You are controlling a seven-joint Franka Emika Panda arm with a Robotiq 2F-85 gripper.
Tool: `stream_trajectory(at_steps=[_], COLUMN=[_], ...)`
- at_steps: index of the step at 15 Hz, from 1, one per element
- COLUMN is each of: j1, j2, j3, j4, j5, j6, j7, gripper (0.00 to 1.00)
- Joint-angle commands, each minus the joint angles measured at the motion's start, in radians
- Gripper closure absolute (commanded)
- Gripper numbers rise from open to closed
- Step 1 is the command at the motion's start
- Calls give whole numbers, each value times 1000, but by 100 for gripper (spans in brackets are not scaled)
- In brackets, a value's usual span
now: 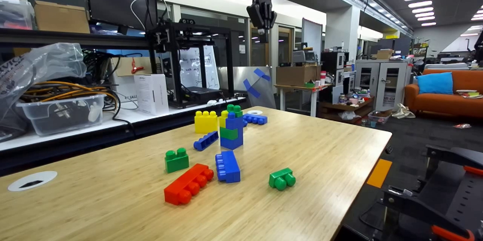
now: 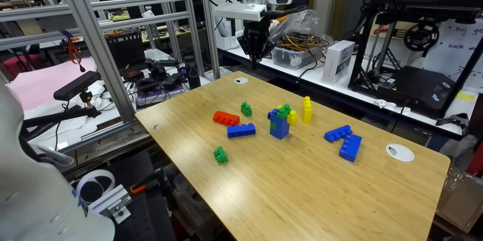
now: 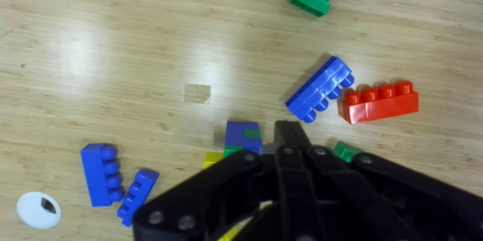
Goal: Push the green block on top of the stack down
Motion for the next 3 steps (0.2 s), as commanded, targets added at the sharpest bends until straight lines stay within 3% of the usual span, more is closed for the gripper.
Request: stream_trajectory(at_steps=[1,3], j1=[1,1], j2=[-13,-30], j3=[-2,-2], j4=[-25,-60], j5=[0,0], j6=[20,50], j7=[5,11], gripper=[92,78])
